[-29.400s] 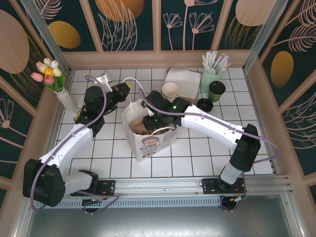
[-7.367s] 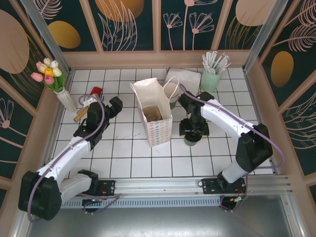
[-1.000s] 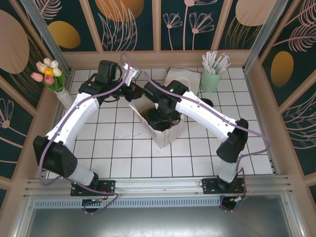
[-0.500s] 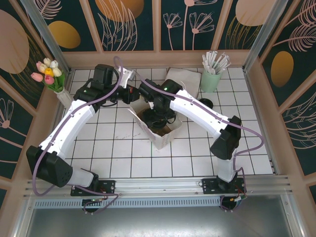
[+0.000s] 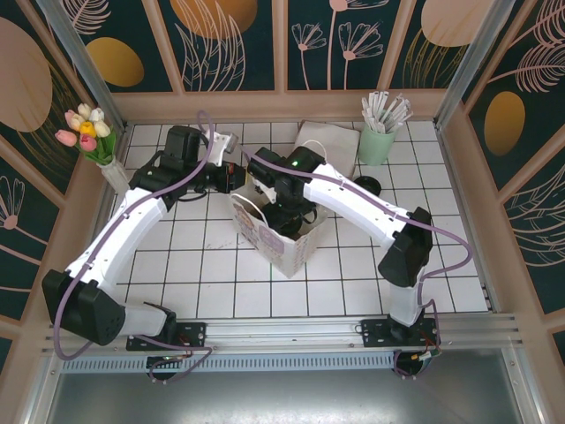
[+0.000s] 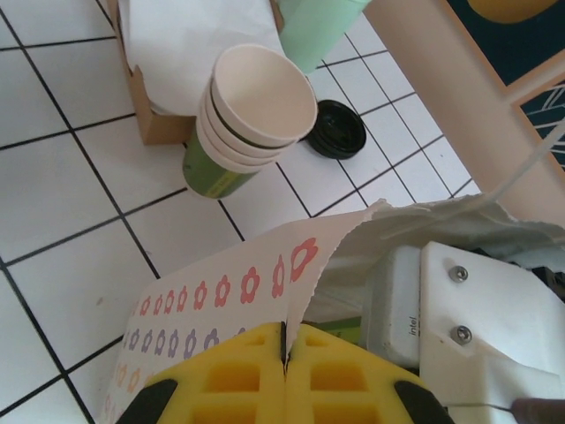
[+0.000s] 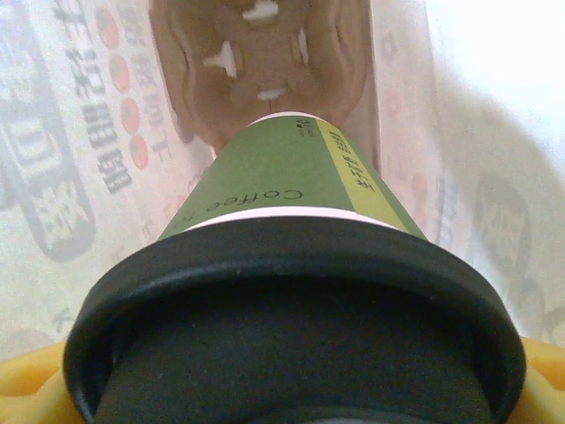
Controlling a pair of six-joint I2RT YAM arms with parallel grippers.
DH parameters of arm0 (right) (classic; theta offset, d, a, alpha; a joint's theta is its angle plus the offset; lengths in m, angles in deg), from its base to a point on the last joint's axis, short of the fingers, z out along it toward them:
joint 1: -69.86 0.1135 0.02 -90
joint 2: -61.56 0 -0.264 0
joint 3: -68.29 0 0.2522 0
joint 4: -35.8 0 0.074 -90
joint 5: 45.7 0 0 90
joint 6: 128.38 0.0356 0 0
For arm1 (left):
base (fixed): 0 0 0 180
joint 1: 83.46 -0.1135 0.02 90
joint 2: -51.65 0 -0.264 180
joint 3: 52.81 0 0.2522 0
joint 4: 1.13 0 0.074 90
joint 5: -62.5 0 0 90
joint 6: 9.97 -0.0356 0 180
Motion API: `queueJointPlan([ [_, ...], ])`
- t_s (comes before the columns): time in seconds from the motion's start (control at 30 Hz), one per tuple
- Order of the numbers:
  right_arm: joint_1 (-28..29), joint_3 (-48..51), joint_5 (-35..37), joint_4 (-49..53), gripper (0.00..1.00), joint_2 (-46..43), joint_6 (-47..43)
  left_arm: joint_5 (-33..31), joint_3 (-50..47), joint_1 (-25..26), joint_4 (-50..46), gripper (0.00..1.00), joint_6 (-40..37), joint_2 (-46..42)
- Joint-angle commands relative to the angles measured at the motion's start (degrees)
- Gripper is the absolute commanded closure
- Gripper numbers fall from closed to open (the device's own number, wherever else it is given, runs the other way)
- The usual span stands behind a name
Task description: Pack the takeout coffee
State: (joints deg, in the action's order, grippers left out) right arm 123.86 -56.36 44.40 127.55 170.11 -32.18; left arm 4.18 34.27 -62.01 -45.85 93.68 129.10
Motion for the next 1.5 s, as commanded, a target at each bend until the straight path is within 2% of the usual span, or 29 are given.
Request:
queueJointPlan([
  [0.0,0.21,-2.89,0.23,0.84,0.49,1.85,-5.49,4.25,-2.61,0.31,3.95,1.00,-0.17,-2.51],
  [0.13,0.23,-5.32,0.52,0.78,0.49,2.35,-7.21,4.53,-4.41,0.26,5.39,1.00,-1.00,-3.42],
  [0.23,0.32,-4.74,0.49,0.84,0.49,2.13,-7.69,1.12,-3.94,0.26,6.13,1.00,0.35,-3.71],
  [0.4,0.49,1.66,0.07,0.67,0.48,-0.23,-7.30,-1.90,-3.71,0.27,7.31,1.00,2.38,-4.73],
  [0.6,1.02,0.65,-1.33,0.84,0.50,-0.36,-7.34,-4.92,-3.80,0.26,7.69,1.00,4.06,-6.29],
  [0.83,1.04,0.04,-0.26,0.83,0.51,0.98,-7.30,-12.29,-3.60,0.26,4.97,1.00,5.25,-7.52],
  [1.07,1.02,0.40,0.51,0.84,0.49,2.25,-9.18,-12.67,-2.30,0.27,3.45,1.00,5.85,-7.33],
  [1.2,1.02,0.49,3.32,0.84,0.48,2.92,-10.94,-12.70,-2.82,0.30,3.86,1.00,6.40,-8.68],
  [1.47,0.71,1.11,5.48,0.75,0.48,3.91,-11.22,-12.87,-7.40,0.25,9.52,1.00,9.34,-12.71],
])
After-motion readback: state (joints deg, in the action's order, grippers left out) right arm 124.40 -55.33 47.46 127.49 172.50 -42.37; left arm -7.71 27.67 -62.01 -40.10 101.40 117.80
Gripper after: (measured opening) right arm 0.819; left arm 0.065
